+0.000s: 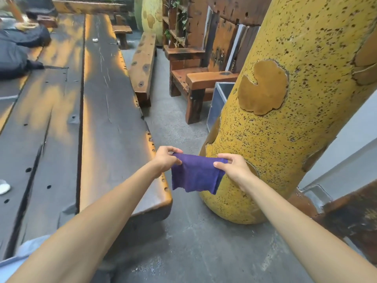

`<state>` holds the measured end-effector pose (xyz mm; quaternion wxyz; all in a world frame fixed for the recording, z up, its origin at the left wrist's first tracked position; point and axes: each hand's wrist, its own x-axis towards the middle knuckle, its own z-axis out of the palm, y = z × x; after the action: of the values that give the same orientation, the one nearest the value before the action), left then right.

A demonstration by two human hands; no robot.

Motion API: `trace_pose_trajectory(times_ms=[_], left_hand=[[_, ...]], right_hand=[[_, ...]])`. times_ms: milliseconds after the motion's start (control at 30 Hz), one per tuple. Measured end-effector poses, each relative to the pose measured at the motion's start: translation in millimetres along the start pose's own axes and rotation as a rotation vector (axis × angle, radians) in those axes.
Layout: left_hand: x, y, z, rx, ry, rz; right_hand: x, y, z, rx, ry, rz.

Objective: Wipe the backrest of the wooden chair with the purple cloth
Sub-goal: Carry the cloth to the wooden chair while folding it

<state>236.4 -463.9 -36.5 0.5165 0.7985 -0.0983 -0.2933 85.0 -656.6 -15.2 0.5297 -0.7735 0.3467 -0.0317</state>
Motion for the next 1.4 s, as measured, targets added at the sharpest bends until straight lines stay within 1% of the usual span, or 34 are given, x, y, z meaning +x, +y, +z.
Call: trace_pose_trajectory(times_ms=[100, 167, 233, 333, 400, 567, 733, 833, 900, 967, 1000, 1067, 1133, 1167, 1233, 1267, 1400], left_hand=[[43.7, 19.9, -1.8, 0.184, 0.026, 0.101], [73.9, 34.1, -0.4, 0.357, 0.06, 0.182], [106.5, 47.4, 1.0, 0.451, 0.085, 0.235], [157.7, 73.1, -0.9, 0.513, 0.132, 0.286], [196.1, 96.6, -5.3, 0.535, 0.198, 0.293], [267.0, 148.3, -19.8, 0.606, 0.318, 0.36], [329.3, 180.7, -30.8, 0.624, 0.386, 0.376], [365.8, 193.5, -34.2, 0.641, 0.427, 0.385], [390.0, 201.3, -39.9, 0.685, 0.412, 0.397], [416.5, 210.0, -49.9, 0.742, 0.381, 0.405], [424.7, 210.6, -53.7, 0.768, 0.362, 0.411], [466.7, 219.5, -67.3, 0.833, 0.326, 0.427], [485.3, 223.9, -71.7, 0.886, 0.29, 0.432], [520.0, 227.5, -80.8, 0.906, 0.271, 0.444], [552.0, 232.8, -88.4, 0.942, 0.219, 0.449], [594.1, 240.9, -103.2, 0.949, 0.199, 0.468], [677.5, 266.2, -139.0, 1.001, 0.136, 0.504]], right_hand=[[44.1, -14.5, -11.2, -0.117, -0.034, -0.022], [79.9, -26.0, -15.9, -0.266, -0.015, -0.063], [117.0, -37.8, -20.8, -0.389, 0.002, -0.117], [176.8, -57.2, -28.3, -0.443, -0.006, -0.198], [222.6, -76.4, -36.4, -0.458, -0.02, -0.242], [307.3, -126.6, -49.1, -0.461, 0.03, -0.379], [372.4, -162.0, -47.4, -0.439, 0.121, -0.381], [407.9, -174.2, -39.4, -0.488, 0.206, -0.323], [430.0, -180.6, -34.3, -0.518, 0.241, -0.277], [456.0, -187.5, -29.6, -0.546, 0.241, -0.236], [463.6, -188.3, -27.0, -0.539, 0.232, -0.216], [502.6, -196.1, -17.3, -0.506, 0.254, -0.157], [520.8, -200.2, -15.1, -0.459, 0.248, -0.112], [550.2, -205.9, -6.2, -0.44, 0.272, -0.086], [576.4, -212.0, -2.8, -0.434, 0.268, -0.057], [611.8, -225.0, 5.9, -0.437, 0.288, -0.038], [678.8, -263.7, 13.6, -0.536, 0.248, 0.004]])
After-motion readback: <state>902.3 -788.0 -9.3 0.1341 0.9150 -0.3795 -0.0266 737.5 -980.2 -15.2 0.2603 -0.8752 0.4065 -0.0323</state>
